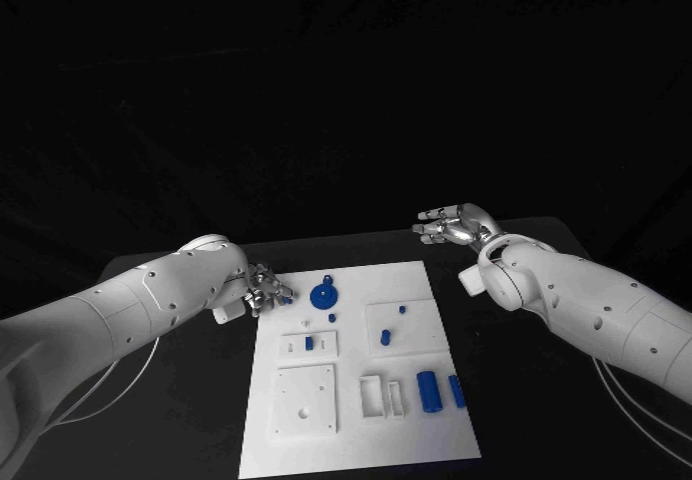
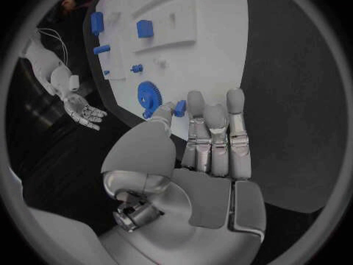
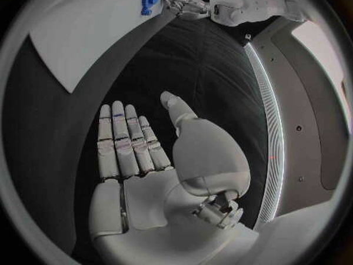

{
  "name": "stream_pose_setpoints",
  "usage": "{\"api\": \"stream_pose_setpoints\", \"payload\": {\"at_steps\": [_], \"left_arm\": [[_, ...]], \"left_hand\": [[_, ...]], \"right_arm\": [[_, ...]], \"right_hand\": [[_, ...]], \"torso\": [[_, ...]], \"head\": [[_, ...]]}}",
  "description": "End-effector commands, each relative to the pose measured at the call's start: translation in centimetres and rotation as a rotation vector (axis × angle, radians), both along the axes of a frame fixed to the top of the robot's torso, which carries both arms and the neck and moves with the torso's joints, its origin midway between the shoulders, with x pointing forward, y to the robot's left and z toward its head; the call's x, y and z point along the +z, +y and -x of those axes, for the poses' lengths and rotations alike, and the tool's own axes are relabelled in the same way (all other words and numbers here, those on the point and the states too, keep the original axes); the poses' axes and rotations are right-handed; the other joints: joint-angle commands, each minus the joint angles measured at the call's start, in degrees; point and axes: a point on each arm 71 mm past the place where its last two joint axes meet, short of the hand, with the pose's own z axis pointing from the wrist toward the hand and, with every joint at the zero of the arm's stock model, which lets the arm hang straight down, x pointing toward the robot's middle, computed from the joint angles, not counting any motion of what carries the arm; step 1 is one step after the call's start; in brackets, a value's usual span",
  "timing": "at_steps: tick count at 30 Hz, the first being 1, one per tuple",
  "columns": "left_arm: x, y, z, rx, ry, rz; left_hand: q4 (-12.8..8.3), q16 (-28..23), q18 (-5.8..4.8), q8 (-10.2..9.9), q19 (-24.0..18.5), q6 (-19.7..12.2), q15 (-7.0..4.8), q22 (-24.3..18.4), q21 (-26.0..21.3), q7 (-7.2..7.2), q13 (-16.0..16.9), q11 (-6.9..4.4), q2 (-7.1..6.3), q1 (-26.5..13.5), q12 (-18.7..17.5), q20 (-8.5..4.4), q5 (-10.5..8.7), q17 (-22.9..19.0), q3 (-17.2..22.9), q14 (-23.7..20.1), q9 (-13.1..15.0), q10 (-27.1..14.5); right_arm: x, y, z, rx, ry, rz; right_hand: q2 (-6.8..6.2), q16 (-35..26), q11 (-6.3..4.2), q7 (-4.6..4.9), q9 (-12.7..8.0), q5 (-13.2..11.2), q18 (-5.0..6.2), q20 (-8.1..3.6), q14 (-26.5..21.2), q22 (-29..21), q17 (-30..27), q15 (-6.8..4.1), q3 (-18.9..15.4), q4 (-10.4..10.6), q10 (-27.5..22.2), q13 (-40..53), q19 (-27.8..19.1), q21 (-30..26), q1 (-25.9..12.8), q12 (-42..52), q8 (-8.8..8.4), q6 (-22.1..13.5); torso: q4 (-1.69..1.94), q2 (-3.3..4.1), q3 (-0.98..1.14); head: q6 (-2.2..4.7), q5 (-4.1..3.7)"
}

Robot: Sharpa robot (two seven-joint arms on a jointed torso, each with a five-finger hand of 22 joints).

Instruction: Assemble the parts on the task board

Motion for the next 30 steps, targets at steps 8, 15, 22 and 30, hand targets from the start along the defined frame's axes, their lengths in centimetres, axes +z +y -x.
{"api": "stream_pose_setpoints", "payload": {"at_steps": [8, 15, 22, 30], "left_arm": [[-0.26, -0.16, 0.22, -0.007, 0.019, 0.032], [-0.25, -0.13, 0.30, -0.003, 0.022, 0.048], [-0.24, 0.04, 0.49, 0.013, 0.030, 0.068], [-0.14, 0.24, 0.75, 0.017, 0.030, 0.083]], "left_hand": [[-1.10, 0.53, -0.56, 1.13, -0.13, -0.03, -0.37, 1.16, 0.54, -0.72, 0.03, -0.37, 0.82, 0.26, 0.49, -0.36, 1.23, 0.00, 1.61, -0.22, 1.52, -0.13], [-2.53, 0.77, -0.64, 1.58, -0.11, 0.08, -0.55, 1.17, 0.85, -1.01, 0.09, -0.55, 1.42, 0.67, 0.60, -0.53, 2.07, 0.10, 3.11, -0.05, 2.49, 0.11], [-3.62, 0.82, -1.02, 3.07, -0.27, -0.10, -0.91, 1.15, 1.59, -1.64, 0.26, -0.96, 1.03, -1.32, 0.57, -0.97, 6.30, 0.37, 8.15, 0.30, 7.87, 0.49], [-5.20, 0.88, -0.84, 3.16, -0.26, -0.16, -0.95, 1.17, 1.75, -1.66, 0.20, -1.00, 1.85, -1.05, 0.38, -0.97, 11.79, 0.52, 11.18, 0.30, 9.02, 0.59]], "right_arm": [[-0.02, 0.18, -0.05, 0.010, -0.001, -0.002], [-0.09, 0.25, -0.10, 0.012, 0.002, -0.002], [-0.18, 0.20, -0.14, 0.012, 0.008, -0.001], [-0.25, 0.03, -0.17, 0.009, 0.011, 0.001]], "right_hand": [[0.06, -0.28, -0.17, -0.09, -0.09, -0.17, -0.89, -0.01, -0.32, -0.05, -0.08, -0.01, 0.51, -0.28, -0.16, -0.09, -0.40, 0.10, 0.31, -0.24, -0.24, 0.04], [0.06, -0.28, -0.17, -0.09, -0.09, -0.17, -0.89, -0.01, -0.32, -0.05, -0.08, -0.01, 0.51, -0.28, -0.16, -0.09, -0.40, 0.10, 0.31, -0.24, -0.24, 0.04], [0.03, -0.28, -0.15, -0.08, -0.10, -0.12, -0.89, -0.01, -0.35, -0.06, -0.08, 0.02, 0.65, -0.30, -0.17, -0.09, -0.55, 0.08, 0.18, -0.24, -0.25, -0.06], [0.01, -0.28, -0.15, -0.06, -0.10, 0.02, -0.89, -0.01, -0.34, -0.07, -0.08, 0.03, 0.71, -0.33, -0.18, -0.09, -0.61, 0.07, 0.18, -0.24, -0.25, -0.13]], "torso": [[0.01, 0.03, -0.05], [0.02, 0.01, -0.04], [0.04, -0.02, -0.03], [0.11, -0.07, -0.01]], "head": [[-0.08, -0.13], [-0.13, -0.12], [-0.05, -0.18], [-0.10, -0.15]]}}
